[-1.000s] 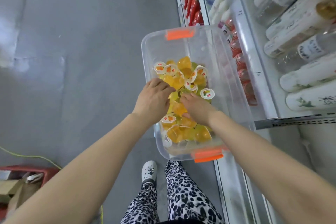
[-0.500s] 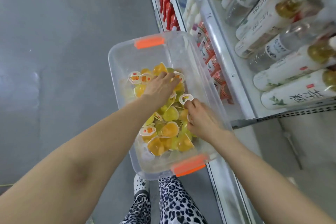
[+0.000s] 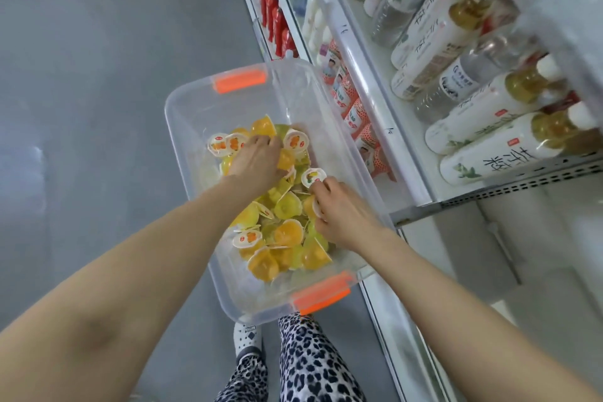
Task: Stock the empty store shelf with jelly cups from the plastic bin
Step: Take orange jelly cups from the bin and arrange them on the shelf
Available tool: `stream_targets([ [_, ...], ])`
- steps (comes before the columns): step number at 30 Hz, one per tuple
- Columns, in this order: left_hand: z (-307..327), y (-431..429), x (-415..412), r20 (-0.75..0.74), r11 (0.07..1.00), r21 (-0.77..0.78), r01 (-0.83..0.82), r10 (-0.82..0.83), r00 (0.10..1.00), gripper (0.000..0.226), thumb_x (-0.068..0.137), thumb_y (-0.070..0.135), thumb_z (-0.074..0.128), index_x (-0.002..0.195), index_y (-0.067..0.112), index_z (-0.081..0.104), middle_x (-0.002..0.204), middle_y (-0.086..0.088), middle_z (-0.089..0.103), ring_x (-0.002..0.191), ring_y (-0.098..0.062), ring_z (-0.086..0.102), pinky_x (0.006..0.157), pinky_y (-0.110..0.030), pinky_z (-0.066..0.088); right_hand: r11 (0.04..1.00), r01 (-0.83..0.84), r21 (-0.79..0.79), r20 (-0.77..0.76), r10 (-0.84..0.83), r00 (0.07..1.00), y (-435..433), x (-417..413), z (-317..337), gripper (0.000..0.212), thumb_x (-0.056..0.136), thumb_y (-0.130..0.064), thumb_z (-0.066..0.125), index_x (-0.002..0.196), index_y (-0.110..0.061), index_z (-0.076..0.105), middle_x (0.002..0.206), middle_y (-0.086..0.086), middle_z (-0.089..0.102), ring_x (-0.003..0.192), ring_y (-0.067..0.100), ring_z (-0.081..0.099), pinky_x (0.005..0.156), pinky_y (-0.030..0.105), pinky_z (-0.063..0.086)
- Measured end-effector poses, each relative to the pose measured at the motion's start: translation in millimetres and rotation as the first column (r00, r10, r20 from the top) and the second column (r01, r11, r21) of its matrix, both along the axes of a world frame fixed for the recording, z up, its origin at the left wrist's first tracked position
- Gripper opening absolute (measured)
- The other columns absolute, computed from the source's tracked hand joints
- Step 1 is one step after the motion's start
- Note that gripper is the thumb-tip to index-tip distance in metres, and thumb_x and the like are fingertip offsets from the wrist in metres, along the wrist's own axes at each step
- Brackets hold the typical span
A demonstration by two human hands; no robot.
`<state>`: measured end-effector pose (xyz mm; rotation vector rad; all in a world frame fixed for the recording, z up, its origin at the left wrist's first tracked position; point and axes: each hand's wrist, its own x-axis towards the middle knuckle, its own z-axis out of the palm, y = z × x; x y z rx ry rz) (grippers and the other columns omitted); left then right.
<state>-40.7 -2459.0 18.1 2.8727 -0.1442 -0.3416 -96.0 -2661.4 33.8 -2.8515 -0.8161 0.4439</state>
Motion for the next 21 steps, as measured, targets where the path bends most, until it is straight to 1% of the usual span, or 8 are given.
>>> stream_targets([
  [2,16,7,-15,0.006,0.992,-0.114,-0.049,0.050,0.999,0.055,0.080,0.038,0.073,0.124,0.015,0.050,0.117,-0.009,0.054,0.106,-0.030,0.055,0.076,-0.035,0.042,0.997,0.064,0.042,-0.028,-0.063,0.998,2,-3,5,0.049,0.080,-0.024,0.063,0.126,-0.013,0.047,0.114,0.010,0.052,0.095,0.032,0.057,0.069,0.038,0.047],
  [3,24,11,-24,0.018,0.988,-0.144,-0.051,0.054,0.998,0.055,0.078,0.037,0.074,0.124,0.016,0.051,0.117,-0.009,0.052,0.101,-0.030,0.055,0.072,-0.034,0.041,0.993,0.100,0.063,-0.037,-0.098,0.995,2,-5,9,0.052,0.080,-0.025,0.064,0.129,-0.014,0.047,0.117,0.009,0.052,0.096,0.032,0.058,0.072,0.039,0.048],
  [7,57,22,-57,0.066,0.969,-0.247,-0.030,0.048,0.997,0.056,0.073,0.029,0.074,0.122,0.018,0.048,0.117,-0.008,0.049,0.100,-0.030,0.055,0.076,-0.038,0.044,0.956,0.249,0.156,-0.044,-0.245,0.969,0,-22,27,0.055,0.079,-0.029,0.067,0.130,-0.017,0.049,0.119,0.009,0.053,0.100,0.032,0.059,0.078,0.036,0.047],
  [12,93,25,-95,0.161,0.964,-0.265,0.001,0.043,0.986,0.058,0.072,0.032,0.072,0.123,0.019,0.048,0.118,-0.006,0.055,0.107,-0.029,0.055,0.077,-0.032,0.035,0.866,0.401,0.299,-0.030,-0.412,0.911,-11,-58,60,0.061,0.077,-0.029,0.070,0.131,-0.014,0.046,0.124,0.011,0.056,0.112,0.030,0.055,0.092,0.040,0.047],
  [14,105,22,-110,0.198,0.963,-0.268,0.039,0.015,0.980,0.062,0.073,0.037,0.073,0.126,0.020,0.047,0.120,-0.006,0.057,0.107,-0.027,0.055,0.077,-0.031,0.036,0.836,0.436,0.334,0.001,-0.462,0.887,-18,-76,77,0.063,0.077,-0.031,0.071,0.132,-0.015,0.045,0.125,0.010,0.057,0.110,0.028,0.056,0.088,0.037,0.047],
  [16,115,16,-123,0.235,0.954,-0.282,0.100,-0.032,0.971,0.062,0.073,0.040,0.073,0.125,0.018,0.048,0.120,-0.005,0.058,0.108,-0.026,0.056,0.081,-0.033,0.040,0.827,0.440,0.350,0.077,-0.494,0.866,-27,-94,95,0.062,0.076,-0.033,0.072,0.129,-0.016,0.046,0.122,0.008,0.059,0.106,0.027,0.058,0.080,0.034,0.045],
  [19,131,2,-139,0.292,0.935,-0.292,0.202,-0.114,0.950,0.058,0.075,0.042,0.074,0.123,0.016,0.052,0.117,-0.006,0.059,0.108,-0.026,0.055,0.086,-0.033,0.040,0.787,0.472,0.398,0.152,-0.564,0.812,-43,-123,124,0.052,0.074,-0.033,0.071,0.119,-0.020,0.048,0.109,0.003,0.061,0.095,0.024,0.059,0.069,0.030,0.041],
  [21,143,-12,-146,0.325,0.917,-0.282,0.281,-0.184,0.928,0.056,0.077,0.042,0.074,0.122,0.015,0.055,0.115,-0.006,0.060,0.106,-0.028,0.054,0.089,-0.035,0.041,0.753,0.497,0.432,0.180,-0.611,0.771,-57,-141,142,0.048,0.075,-0.034,0.070,0.115,-0.022,0.047,0.101,-0.001,0.059,0.087,0.021,0.057,0.066,0.029,0.038],
])
